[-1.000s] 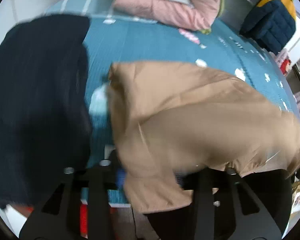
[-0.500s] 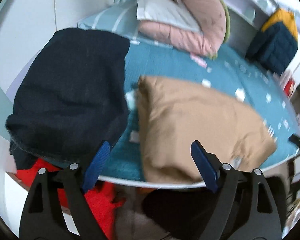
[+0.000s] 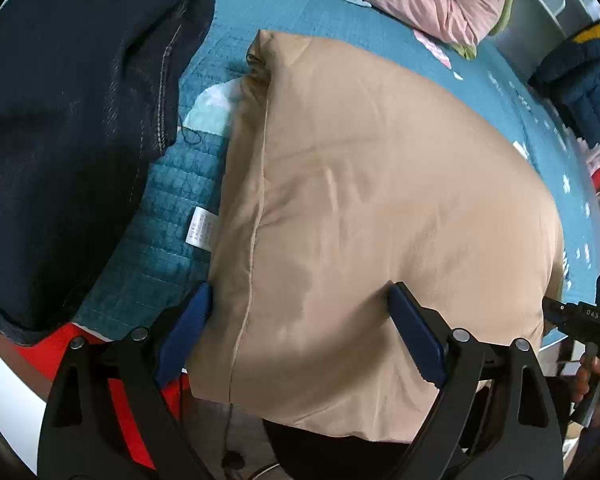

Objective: Fold large clothes

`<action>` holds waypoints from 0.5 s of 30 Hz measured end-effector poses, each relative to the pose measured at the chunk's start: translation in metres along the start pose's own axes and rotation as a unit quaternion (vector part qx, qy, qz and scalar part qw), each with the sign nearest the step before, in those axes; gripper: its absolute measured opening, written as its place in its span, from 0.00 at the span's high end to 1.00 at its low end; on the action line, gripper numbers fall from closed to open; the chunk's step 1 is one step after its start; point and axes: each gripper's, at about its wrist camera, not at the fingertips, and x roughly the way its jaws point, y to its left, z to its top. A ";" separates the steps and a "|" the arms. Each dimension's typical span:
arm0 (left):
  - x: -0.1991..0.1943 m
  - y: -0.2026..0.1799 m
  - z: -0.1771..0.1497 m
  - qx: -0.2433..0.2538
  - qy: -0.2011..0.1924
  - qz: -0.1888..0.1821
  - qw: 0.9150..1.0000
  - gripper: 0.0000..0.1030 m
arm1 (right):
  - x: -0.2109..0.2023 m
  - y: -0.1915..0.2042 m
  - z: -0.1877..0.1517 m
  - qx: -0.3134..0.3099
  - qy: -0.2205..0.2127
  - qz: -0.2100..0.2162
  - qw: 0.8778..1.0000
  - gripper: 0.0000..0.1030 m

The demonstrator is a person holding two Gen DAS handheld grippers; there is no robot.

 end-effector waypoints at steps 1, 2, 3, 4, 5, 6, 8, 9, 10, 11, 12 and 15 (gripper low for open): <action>-0.007 0.005 0.000 -0.010 -0.011 -0.017 1.000 0.13 | -0.008 0.007 0.000 -0.012 -0.015 -0.009 1.000 0.75; -0.012 0.011 0.001 -0.021 -0.019 -0.028 0.999 0.13 | -0.016 0.014 -0.001 -0.024 -0.031 -0.013 0.999 0.73; -0.021 0.021 0.001 -0.037 -0.029 -0.045 0.998 0.13 | -0.025 0.023 -0.002 -0.038 -0.050 -0.014 0.998 0.73; -0.027 0.029 0.002 -0.049 -0.038 -0.055 0.997 0.13 | -0.030 0.029 -0.001 -0.048 -0.062 -0.013 0.997 0.73; -0.032 0.037 0.001 -0.064 -0.047 -0.061 0.995 0.13 | -0.038 0.042 -0.001 -0.065 -0.080 -0.006 0.995 0.73; -0.037 0.050 0.000 -0.089 -0.053 -0.060 0.993 0.13 | -0.040 0.051 -0.002 -0.075 -0.090 0.000 0.993 0.73; -0.039 0.062 -0.004 -0.112 -0.052 -0.060 0.991 0.13 | -0.041 0.071 -0.003 -0.093 -0.099 0.015 0.991 0.73; -0.036 0.068 -0.006 -0.120 -0.047 -0.064 0.990 0.13 | -0.039 0.081 -0.003 -0.102 -0.102 0.024 0.989 0.73; -0.032 0.072 -0.007 -0.121 -0.040 -0.066 0.990 0.13 | -0.035 0.093 -0.003 -0.112 -0.106 0.034 0.987 0.73; -0.028 0.074 -0.009 -0.122 -0.034 -0.070 0.989 0.13 | -0.031 0.102 -0.003 -0.117 -0.108 0.040 0.986 0.73; -0.023 0.075 -0.011 -0.126 -0.029 -0.074 0.989 0.13 | -0.024 0.111 -0.001 -0.120 -0.109 0.045 0.986 0.73; -0.006 0.073 -0.019 -0.143 -0.018 -0.092 0.985 0.13 | -0.006 0.131 0.002 -0.121 -0.108 0.061 0.985 0.73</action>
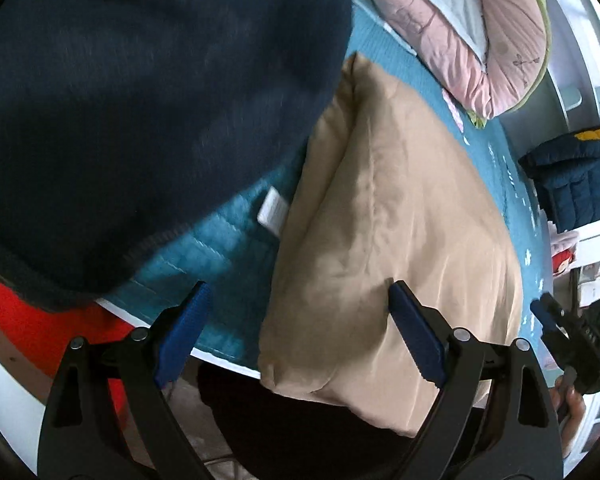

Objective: Fold large clothes

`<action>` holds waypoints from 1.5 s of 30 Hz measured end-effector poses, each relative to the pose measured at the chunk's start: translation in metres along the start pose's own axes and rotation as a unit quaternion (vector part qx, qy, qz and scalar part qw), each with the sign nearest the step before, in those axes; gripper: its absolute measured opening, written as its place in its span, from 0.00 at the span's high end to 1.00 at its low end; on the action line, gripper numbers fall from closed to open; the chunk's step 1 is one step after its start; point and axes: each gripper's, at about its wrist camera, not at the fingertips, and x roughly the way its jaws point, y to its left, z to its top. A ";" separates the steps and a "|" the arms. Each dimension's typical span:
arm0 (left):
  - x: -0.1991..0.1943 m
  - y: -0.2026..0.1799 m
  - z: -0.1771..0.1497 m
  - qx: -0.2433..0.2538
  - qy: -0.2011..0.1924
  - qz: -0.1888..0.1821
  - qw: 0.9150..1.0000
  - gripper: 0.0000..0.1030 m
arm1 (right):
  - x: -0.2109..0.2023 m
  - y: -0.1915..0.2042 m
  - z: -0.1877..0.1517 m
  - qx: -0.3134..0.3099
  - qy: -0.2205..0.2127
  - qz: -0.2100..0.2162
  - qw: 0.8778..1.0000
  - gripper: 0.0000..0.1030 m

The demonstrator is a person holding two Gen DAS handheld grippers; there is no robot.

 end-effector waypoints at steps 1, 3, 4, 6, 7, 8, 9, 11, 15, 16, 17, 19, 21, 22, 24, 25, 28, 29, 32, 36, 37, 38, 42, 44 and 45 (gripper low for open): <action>0.004 0.000 -0.002 -0.005 0.002 -0.007 1.000 0.13 | 0.008 0.004 0.003 0.002 0.000 0.006 1.000 0.73; 0.011 -0.001 -0.009 -0.010 0.005 -0.016 1.000 0.13 | 0.020 0.015 0.009 0.003 0.002 0.013 1.000 0.76; 0.012 -0.002 -0.013 -0.006 0.000 -0.012 1.000 0.13 | 0.029 0.018 0.013 0.007 0.003 0.021 1.000 0.78; 0.014 -0.006 -0.017 0.003 -0.013 0.000 1.000 0.13 | 0.042 0.022 0.021 0.016 0.005 0.040 0.999 0.93; 0.014 -0.006 -0.019 0.005 -0.016 0.004 1.000 0.13 | 0.050 0.024 0.024 0.020 0.006 0.043 0.999 0.95; 0.014 -0.006 -0.021 0.004 -0.019 0.005 1.000 0.13 | 0.056 0.027 0.027 0.019 0.006 0.034 0.999 0.96; 0.016 -0.007 -0.021 0.002 -0.021 0.006 1.000 0.13 | 0.063 0.029 0.029 0.017 0.008 0.023 1.000 0.96; 0.013 -0.005 -0.023 0.006 -0.022 0.009 1.000 0.13 | 0.087 0.021 0.029 0.041 0.037 0.021 0.998 0.96; 0.018 -0.009 -0.019 0.010 -0.017 0.015 1.000 0.14 | 0.112 0.002 0.020 0.077 0.063 0.013 0.995 1.00; 0.019 -0.009 -0.018 0.011 -0.015 0.018 1.000 0.14 | 0.109 0.005 0.018 0.071 0.062 0.009 0.996 1.00; 0.018 -0.010 -0.018 0.013 -0.013 0.020 1.000 0.14 | 0.104 0.010 0.012 0.058 0.066 0.002 0.996 1.00; 0.018 -0.010 -0.019 0.015 -0.010 0.018 1.000 0.15 | 0.092 0.016 -0.001 0.051 0.073 0.006 0.996 1.00; 0.021 -0.015 -0.015 0.010 -0.004 0.013 1.000 0.16 | 0.083 0.014 -0.018 0.057 0.082 0.016 0.995 1.00; 0.020 -0.013 -0.016 0.006 0.001 0.010 1.000 0.16 | 0.078 0.010 -0.028 0.064 0.088 0.023 0.994 1.00; 0.019 -0.010 -0.019 0.000 0.012 0.005 1.000 0.16 | 0.073 0.000 -0.052 0.083 0.096 0.027 0.991 1.00; 0.018 -0.010 -0.020 -0.003 0.015 0.002 1.000 0.16 | 0.074 -0.003 -0.059 0.087 0.099 0.025 0.991 1.00; 0.017 -0.007 -0.025 -0.010 0.026 -0.001 1.000 0.19 | 0.083 -0.016 -0.068 0.099 0.096 0.028 0.990 1.00; 0.016 -0.008 -0.028 -0.011 0.028 -0.001 1.000 0.23 | 0.084 -0.017 -0.067 0.102 0.093 0.031 0.990 1.00; 0.015 -0.012 -0.031 -0.014 0.034 -0.011 0.999 0.38 | 0.083 -0.017 -0.066 0.099 0.091 0.035 0.990 1.00; 0.010 -0.023 -0.025 -0.012 0.032 -0.027 0.999 0.73 | 0.071 -0.014 -0.068 0.078 0.072 0.038 0.994 1.00; 0.006 -0.031 -0.022 -0.004 0.029 -0.027 0.999 0.75 | 0.067 -0.013 -0.069 0.074 0.063 0.042 0.994 0.97; 0.001 -0.038 -0.021 0.005 0.025 -0.026 0.999 0.78 | 0.062 -0.012 -0.070 0.071 0.055 0.044 0.995 0.94; -0.022 -0.070 -0.015 0.033 0.004 -0.041 0.999 0.80 | 0.036 0.002 -0.068 0.044 0.013 0.056 0.997 0.94; -0.034 -0.087 -0.013 0.048 -0.004 -0.058 0.997 0.81 | 0.016 0.017 -0.067 0.007 -0.012 0.061 0.998 0.92; -0.038 -0.096 -0.012 0.058 -0.004 -0.066 0.996 0.81 | 0.008 0.025 -0.067 -0.014 -0.024 0.064 0.998 0.86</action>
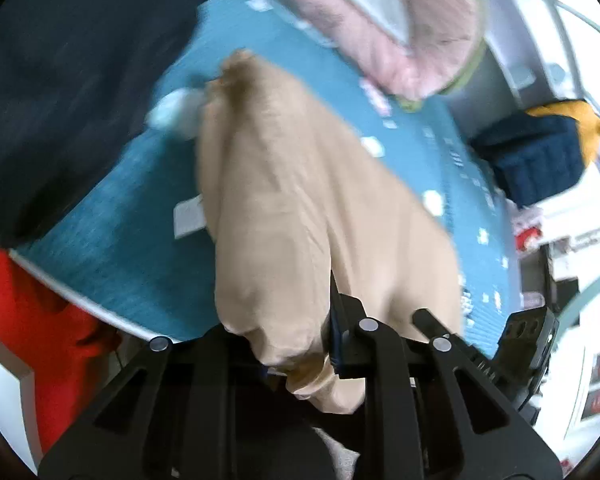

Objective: Fold large clothes

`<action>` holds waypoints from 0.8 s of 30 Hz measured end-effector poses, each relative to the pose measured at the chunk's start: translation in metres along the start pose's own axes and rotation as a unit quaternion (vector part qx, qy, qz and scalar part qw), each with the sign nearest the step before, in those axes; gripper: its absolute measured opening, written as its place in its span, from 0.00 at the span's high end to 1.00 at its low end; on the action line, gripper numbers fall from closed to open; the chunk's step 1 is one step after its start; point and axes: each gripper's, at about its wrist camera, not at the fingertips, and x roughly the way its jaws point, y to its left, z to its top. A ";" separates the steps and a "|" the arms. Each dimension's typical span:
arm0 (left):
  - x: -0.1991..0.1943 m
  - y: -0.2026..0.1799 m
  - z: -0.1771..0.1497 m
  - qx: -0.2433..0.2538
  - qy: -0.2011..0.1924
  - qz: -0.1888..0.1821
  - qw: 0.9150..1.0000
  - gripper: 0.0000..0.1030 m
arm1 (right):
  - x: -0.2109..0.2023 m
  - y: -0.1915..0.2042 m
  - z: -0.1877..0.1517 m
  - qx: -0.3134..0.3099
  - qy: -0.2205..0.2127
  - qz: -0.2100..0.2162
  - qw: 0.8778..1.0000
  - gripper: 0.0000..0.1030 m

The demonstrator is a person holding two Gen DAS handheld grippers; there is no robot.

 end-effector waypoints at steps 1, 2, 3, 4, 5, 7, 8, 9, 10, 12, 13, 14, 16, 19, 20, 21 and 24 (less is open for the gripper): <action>-0.004 -0.013 0.003 0.012 -0.001 -0.008 1.000 0.81 | -0.007 0.010 0.000 -0.022 -0.010 0.002 1.000 0.81; -0.007 -0.028 0.006 0.023 -0.002 -0.015 1.000 0.81 | -0.015 0.023 -0.002 -0.050 -0.022 0.001 0.999 0.69; -0.008 -0.043 0.009 0.034 -0.002 -0.020 0.999 0.81 | -0.021 0.034 -0.004 -0.075 -0.031 0.000 0.997 0.56; -0.008 -0.054 0.011 0.044 -0.002 -0.024 0.999 0.81 | -0.029 0.047 -0.007 -0.106 -0.041 -0.003 0.993 0.52; -0.008 -0.072 0.012 0.061 -0.001 -0.030 0.998 0.81 | -0.033 0.054 -0.009 -0.125 -0.047 -0.007 0.991 0.51; -0.005 -0.100 0.011 0.088 0.006 -0.036 0.995 0.81 | -0.040 0.070 -0.014 -0.163 -0.062 -0.019 0.985 0.47; -0.001 -0.113 0.010 0.100 0.010 -0.035 0.994 0.81 | -0.042 0.073 -0.015 -0.173 -0.065 -0.022 0.983 0.42; 0.001 -0.123 0.009 0.110 0.012 -0.033 0.993 0.81 | -0.044 0.075 -0.015 -0.182 -0.069 -0.028 0.980 0.41; 0.004 -0.135 0.006 0.121 0.016 -0.031 0.992 0.81 | -0.047 0.075 -0.016 -0.190 -0.074 -0.032 0.979 0.41; 0.010 -0.151 0.001 0.137 0.025 -0.032 0.990 0.81 | -0.049 0.074 -0.016 -0.196 -0.076 -0.036 0.977 0.39; 0.012 -0.156 -0.002 0.142 0.027 -0.032 0.989 0.81 | -0.050 0.073 -0.016 -0.197 -0.079 -0.040 0.976 0.39; 0.015 -0.163 -0.004 0.149 0.032 -0.033 0.988 0.81 | -0.050 0.070 -0.016 -0.198 -0.080 -0.046 0.976 0.37; 0.019 -0.170 -0.008 0.157 0.039 -0.034 0.986 0.80 | -0.051 0.065 -0.016 -0.195 -0.089 -0.059 0.975 0.37; 0.028 -0.181 -0.013 0.165 0.049 -0.034 0.985 0.80 | -0.049 0.056 -0.009 -0.184 -0.104 -0.081 0.974 0.37; 0.029 -0.184 -0.015 0.169 0.052 -0.035 0.984 0.80 | -0.050 0.051 -0.008 -0.181 -0.105 -0.079 0.975 0.37; 0.029 -0.185 -0.018 0.172 0.055 -0.035 0.983 0.80 | -0.048 0.049 -0.006 -0.179 -0.107 -0.083 0.975 0.39; 0.034 -0.193 -0.020 0.177 0.058 -0.033 0.982 0.80 | -0.046 0.041 -0.003 -0.170 -0.115 -0.076 0.976 0.68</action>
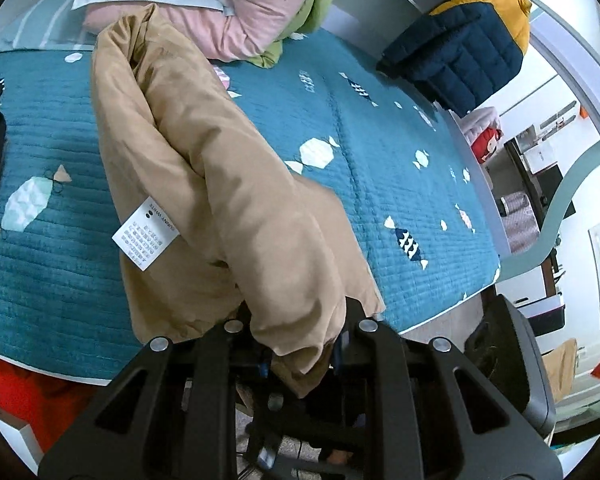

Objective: Fold large clothes

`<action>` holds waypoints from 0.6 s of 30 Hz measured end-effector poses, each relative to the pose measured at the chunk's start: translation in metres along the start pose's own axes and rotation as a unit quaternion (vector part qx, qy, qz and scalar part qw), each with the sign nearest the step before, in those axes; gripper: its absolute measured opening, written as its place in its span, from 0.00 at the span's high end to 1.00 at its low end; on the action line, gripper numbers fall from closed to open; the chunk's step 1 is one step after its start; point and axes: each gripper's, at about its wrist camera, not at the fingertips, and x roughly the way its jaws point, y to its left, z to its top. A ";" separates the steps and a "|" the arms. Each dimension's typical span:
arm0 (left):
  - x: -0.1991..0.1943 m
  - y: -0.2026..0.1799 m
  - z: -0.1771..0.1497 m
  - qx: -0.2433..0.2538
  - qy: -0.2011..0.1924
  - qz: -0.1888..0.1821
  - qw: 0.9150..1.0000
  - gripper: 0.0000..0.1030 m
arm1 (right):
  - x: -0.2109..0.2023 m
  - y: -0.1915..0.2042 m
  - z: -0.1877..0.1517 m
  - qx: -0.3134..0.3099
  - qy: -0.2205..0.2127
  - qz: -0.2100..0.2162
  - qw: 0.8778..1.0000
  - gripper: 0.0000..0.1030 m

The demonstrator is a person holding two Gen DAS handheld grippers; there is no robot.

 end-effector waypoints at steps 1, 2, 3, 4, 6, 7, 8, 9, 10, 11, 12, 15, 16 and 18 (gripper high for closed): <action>0.001 -0.001 0.000 -0.001 0.000 0.003 1.000 0.80 | 0.002 -0.005 0.000 0.011 0.001 -0.002 1.000 0.75; 0.003 -0.003 0.001 -0.003 0.001 0.002 1.000 0.79 | 0.003 -0.009 0.000 0.021 -0.001 0.005 1.000 0.78; 0.003 -0.003 0.001 -0.007 0.001 -0.004 1.000 0.75 | 0.003 -0.014 0.001 0.033 -0.003 0.013 0.999 0.82; 0.002 -0.002 0.002 -0.012 -0.001 -0.017 1.000 0.73 | 0.001 -0.020 0.002 0.043 -0.007 0.013 0.999 0.84; -0.002 -0.007 0.001 -0.009 -0.006 -0.047 0.999 0.60 | -0.004 -0.033 0.003 0.076 -0.015 0.029 0.997 0.86; -0.005 -0.010 0.001 -0.009 -0.013 -0.071 0.997 0.54 | -0.007 -0.045 0.002 0.111 -0.018 0.044 0.993 0.86; -0.009 -0.013 0.002 -0.010 -0.021 -0.092 0.995 0.37 | -0.008 -0.055 0.001 0.137 -0.019 0.053 0.989 0.86; -0.013 -0.015 0.002 -0.012 -0.030 -0.106 0.994 0.26 | -0.011 -0.065 -0.001 0.164 -0.022 0.064 0.984 0.86; -0.019 -0.017 0.002 -0.015 -0.046 -0.124 0.991 0.25 | -0.013 -0.077 -0.004 0.194 -0.025 0.077 0.978 0.86; -0.023 -0.019 0.002 -0.013 -0.055 -0.142 0.988 0.25 | -0.017 -0.093 -0.009 0.237 -0.030 0.093 0.967 0.86; -0.024 -0.020 0.002 -0.013 -0.059 -0.149 0.987 0.25 | -0.020 -0.107 -0.015 0.271 -0.037 0.103 0.956 0.86; -0.021 -0.013 0.004 -0.023 -0.076 -0.111 0.991 0.19 | -0.032 -0.140 -0.030 0.351 -0.062 0.118 0.927 0.86; -0.016 -0.010 0.005 -0.027 -0.074 -0.086 0.993 0.19 | -0.038 -0.153 -0.038 0.380 -0.076 0.114 0.915 0.86; -0.005 0.001 0.003 -0.031 -0.074 -0.035 0.996 0.19 | -0.048 -0.167 -0.048 0.412 -0.091 0.088 0.902 0.86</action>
